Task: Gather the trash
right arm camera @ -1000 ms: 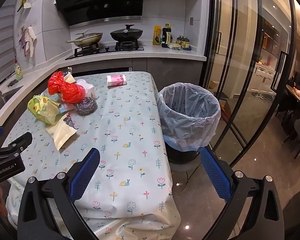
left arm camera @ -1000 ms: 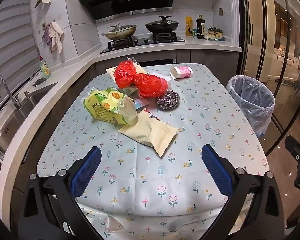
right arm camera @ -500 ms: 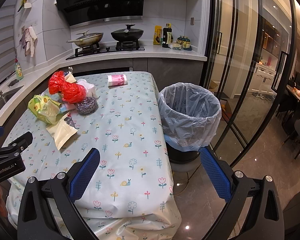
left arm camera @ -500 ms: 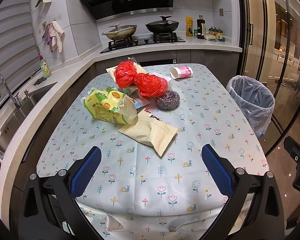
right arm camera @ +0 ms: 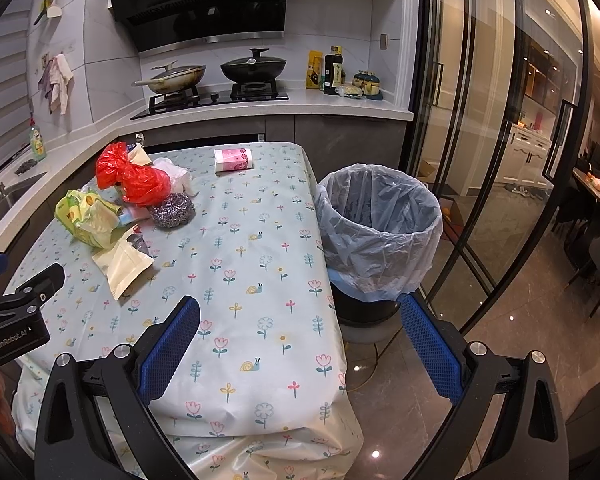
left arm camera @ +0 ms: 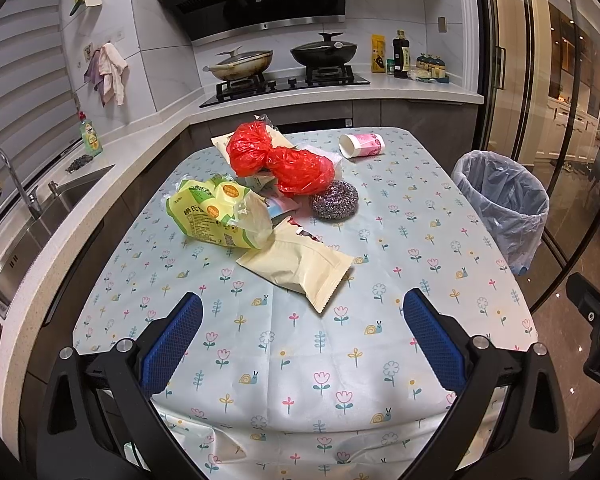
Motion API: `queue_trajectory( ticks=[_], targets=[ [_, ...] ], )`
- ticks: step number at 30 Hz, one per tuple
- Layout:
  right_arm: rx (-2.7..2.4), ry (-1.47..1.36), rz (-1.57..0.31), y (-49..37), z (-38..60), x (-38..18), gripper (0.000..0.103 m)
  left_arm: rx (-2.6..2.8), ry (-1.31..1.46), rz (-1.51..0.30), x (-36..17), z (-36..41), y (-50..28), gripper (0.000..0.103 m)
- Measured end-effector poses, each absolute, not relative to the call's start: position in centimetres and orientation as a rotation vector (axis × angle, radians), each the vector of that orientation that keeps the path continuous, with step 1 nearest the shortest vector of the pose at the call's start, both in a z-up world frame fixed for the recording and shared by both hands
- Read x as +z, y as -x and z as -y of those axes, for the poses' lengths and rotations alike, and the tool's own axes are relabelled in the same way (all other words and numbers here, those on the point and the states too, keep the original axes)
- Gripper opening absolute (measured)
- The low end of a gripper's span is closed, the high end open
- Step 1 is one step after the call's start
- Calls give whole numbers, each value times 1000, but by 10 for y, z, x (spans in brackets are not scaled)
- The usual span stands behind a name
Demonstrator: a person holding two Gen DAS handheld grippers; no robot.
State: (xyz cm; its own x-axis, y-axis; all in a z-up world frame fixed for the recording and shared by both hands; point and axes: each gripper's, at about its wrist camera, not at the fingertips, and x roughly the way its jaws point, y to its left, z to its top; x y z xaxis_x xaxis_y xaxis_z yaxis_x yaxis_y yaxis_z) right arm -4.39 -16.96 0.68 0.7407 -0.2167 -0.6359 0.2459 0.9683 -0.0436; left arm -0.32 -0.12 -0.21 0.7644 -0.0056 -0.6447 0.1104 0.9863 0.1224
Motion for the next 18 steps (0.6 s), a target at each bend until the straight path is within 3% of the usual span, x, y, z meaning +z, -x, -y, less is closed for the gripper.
queue_trajectory(
  ticks=[18],
  targets=[
    [-255, -52, -693, 44, 173, 7, 96, -60, -160, -702, -1, 7, 6, 96]
  ],
)
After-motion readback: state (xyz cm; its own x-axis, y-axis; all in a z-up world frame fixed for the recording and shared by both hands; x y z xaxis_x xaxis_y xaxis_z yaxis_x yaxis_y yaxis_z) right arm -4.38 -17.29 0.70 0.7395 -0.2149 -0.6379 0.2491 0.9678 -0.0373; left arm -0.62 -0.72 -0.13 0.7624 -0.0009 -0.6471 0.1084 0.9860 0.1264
